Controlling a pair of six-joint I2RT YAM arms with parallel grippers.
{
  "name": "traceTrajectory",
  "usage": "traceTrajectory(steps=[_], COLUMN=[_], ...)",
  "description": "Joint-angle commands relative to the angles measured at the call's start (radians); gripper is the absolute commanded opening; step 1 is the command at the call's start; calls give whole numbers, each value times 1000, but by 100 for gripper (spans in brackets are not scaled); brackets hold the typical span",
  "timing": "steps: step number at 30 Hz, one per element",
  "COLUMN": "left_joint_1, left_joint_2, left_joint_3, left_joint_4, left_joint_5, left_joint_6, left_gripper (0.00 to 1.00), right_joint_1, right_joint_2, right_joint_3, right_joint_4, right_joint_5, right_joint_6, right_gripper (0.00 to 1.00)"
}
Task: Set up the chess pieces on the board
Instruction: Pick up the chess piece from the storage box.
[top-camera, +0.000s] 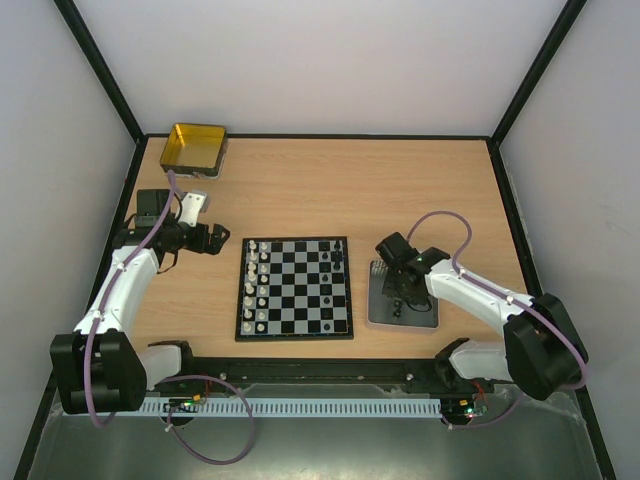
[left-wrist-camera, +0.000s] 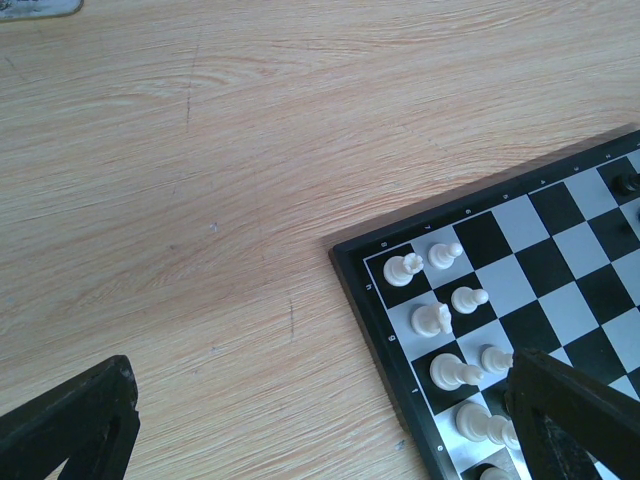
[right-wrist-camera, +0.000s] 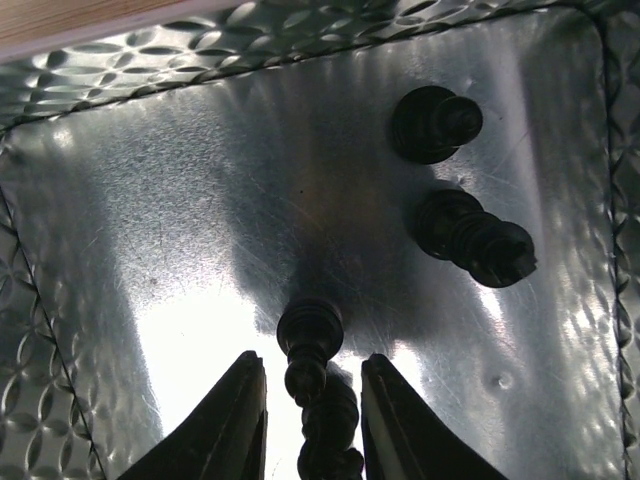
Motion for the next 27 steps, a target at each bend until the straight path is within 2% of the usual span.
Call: traceTrajectory(steps=[1,27], left_joint_1=[-6,-17], left_joint_2=[2,19], left_joint_3=[6,10], left_joint_4=[-15,-18], left_joint_5=[8,9], left_joint_6=[7,7], left_gripper=[99,99], right_joint_1=[-10,-29], right_joint_2=[9,35], right_joint_3=[-13,-14], right_joint_4=[24,38], right_joint_5=[1,-15], right_joint_6=[-7,-19], right_gripper=[25,18])
